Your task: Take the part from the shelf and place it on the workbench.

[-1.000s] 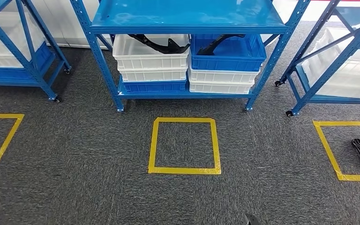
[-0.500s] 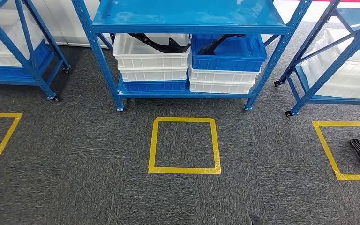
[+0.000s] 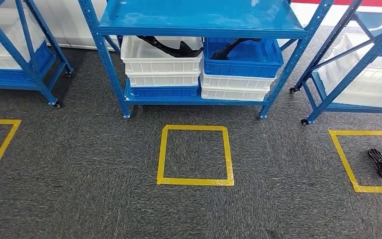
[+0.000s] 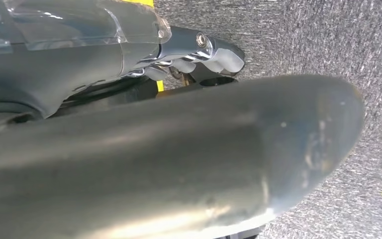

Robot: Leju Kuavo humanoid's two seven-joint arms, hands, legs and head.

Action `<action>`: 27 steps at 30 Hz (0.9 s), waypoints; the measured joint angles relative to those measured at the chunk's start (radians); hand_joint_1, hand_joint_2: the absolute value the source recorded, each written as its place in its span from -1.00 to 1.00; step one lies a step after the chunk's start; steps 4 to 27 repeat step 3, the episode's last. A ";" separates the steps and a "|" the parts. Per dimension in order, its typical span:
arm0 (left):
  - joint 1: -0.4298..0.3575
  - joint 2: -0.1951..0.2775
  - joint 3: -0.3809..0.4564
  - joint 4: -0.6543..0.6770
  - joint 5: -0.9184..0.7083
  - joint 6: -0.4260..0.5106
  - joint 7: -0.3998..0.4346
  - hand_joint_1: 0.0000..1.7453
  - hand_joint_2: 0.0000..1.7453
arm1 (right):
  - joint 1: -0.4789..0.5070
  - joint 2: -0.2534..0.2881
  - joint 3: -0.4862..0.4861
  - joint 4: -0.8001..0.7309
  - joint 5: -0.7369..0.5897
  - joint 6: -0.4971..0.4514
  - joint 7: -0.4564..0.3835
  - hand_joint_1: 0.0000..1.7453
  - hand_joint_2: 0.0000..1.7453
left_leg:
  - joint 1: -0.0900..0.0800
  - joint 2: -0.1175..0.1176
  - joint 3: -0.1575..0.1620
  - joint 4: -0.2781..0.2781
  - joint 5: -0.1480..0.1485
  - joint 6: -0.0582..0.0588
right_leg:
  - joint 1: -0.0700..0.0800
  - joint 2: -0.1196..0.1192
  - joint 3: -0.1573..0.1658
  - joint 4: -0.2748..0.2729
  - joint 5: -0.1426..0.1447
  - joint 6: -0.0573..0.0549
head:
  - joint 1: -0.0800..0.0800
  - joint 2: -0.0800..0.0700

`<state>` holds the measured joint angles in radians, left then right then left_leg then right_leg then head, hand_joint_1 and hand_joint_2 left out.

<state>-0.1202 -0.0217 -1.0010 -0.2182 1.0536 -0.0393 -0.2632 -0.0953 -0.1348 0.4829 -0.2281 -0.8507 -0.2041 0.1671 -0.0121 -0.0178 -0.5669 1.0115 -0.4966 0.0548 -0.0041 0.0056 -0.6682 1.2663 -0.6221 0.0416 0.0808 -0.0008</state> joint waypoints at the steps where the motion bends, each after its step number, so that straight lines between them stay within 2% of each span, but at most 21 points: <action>1: 0.000 0.000 0.000 0.000 0.000 0.000 0.000 -1.00 -1.00 | 0.002 0.000 0.001 0.000 0.000 0.000 0.000 -1.00 -1.00 | 0.000 0.002 0.003 0.000 -0.002 -0.002 | 0.000 -0.001 0.025 -0.056 0.039 -0.003 | 0.000 0.000; 2: -0.001 -0.001 0.000 0.000 0.000 0.000 0.000 -1.00 -1.00 | 0.003 -0.001 0.001 0.000 0.000 0.000 0.000 -1.00 -1.00 | 0.000 0.004 0.007 0.000 -0.004 -0.005 | 0.002 -0.008 0.057 -0.129 0.079 -0.009 | 0.001 0.000; 3: -0.001 -0.001 0.000 0.000 0.000 0.000 0.000 -1.00 -1.00 | 0.003 -0.002 0.001 0.000 0.000 0.000 0.000 -1.00 -1.00 | 0.000 0.005 0.009 0.000 -0.005 -0.006 | 0.002 -0.010 0.076 -0.171 0.101 -0.012 | 0.002 0.000; 27: -0.001 -0.001 0.000 0.000 0.000 0.000 0.000 -1.00 -1.00 | 0.003 -0.002 0.001 0.000 0.000 0.000 0.000 -1.00 -1.00 | 0.000 0.005 0.009 0.000 -0.005 -0.006 | 0.002 -0.010 0.076 -0.171 0.101 -0.012 | 0.002 0.000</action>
